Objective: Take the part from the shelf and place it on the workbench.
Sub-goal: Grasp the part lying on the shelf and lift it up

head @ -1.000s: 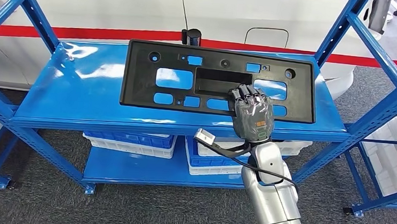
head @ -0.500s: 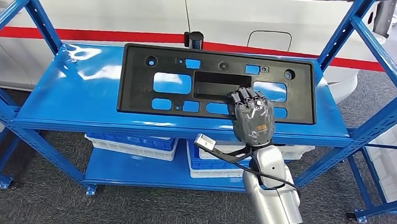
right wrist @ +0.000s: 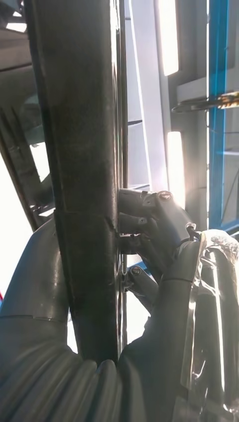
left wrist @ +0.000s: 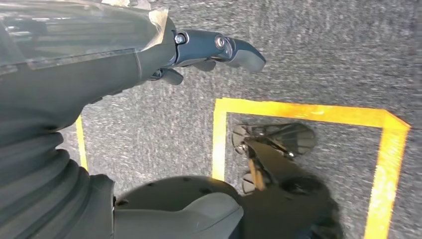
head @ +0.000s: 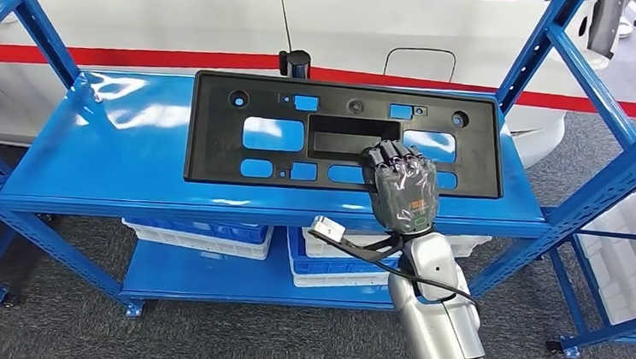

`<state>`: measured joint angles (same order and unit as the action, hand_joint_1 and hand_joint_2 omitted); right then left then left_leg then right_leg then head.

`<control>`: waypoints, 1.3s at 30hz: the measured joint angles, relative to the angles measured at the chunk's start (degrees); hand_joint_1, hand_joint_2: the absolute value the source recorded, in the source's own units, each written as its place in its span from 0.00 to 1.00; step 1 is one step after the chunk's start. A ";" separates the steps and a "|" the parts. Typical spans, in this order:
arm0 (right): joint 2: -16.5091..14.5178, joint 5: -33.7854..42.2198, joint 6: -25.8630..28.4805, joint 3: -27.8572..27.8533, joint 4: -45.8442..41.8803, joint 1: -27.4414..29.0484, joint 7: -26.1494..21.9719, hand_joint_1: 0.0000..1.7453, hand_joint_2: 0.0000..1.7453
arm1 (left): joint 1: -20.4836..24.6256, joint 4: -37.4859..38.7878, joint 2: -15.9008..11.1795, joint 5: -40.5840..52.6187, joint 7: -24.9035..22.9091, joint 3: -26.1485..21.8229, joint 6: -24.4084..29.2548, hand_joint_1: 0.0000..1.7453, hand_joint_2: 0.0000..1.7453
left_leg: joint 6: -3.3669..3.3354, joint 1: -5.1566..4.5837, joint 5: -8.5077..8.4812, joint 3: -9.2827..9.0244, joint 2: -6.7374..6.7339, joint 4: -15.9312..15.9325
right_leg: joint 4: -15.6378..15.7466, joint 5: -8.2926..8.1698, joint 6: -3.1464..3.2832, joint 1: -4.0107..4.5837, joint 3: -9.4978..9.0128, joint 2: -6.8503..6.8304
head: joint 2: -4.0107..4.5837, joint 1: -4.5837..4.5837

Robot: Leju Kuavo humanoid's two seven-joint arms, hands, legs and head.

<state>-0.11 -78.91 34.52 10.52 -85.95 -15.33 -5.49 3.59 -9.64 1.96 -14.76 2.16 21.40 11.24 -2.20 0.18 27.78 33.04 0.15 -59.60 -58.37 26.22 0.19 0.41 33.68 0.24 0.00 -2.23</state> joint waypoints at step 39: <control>0.60 2.25 0.52 -0.11 0.20 1.77 -0.24 1.00 1.00 | -0.01 0.01 0.01 -1.20 1.19 -0.86 -0.37 0.00 1.00 | 1.28 2.74 -2.24 -2.10 -0.40 4.94 | -14.79 6.75 -4.33 -2.70 6.52 0.05 | 0.00 -0.45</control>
<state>0.49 -76.66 35.04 10.40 -85.76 -13.56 -5.73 3.58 -9.64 1.96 -15.96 3.35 20.55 10.87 -0.93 2.92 25.54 30.93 -0.25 -54.66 -73.16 32.98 -4.14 -2.29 40.20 0.29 0.00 -2.68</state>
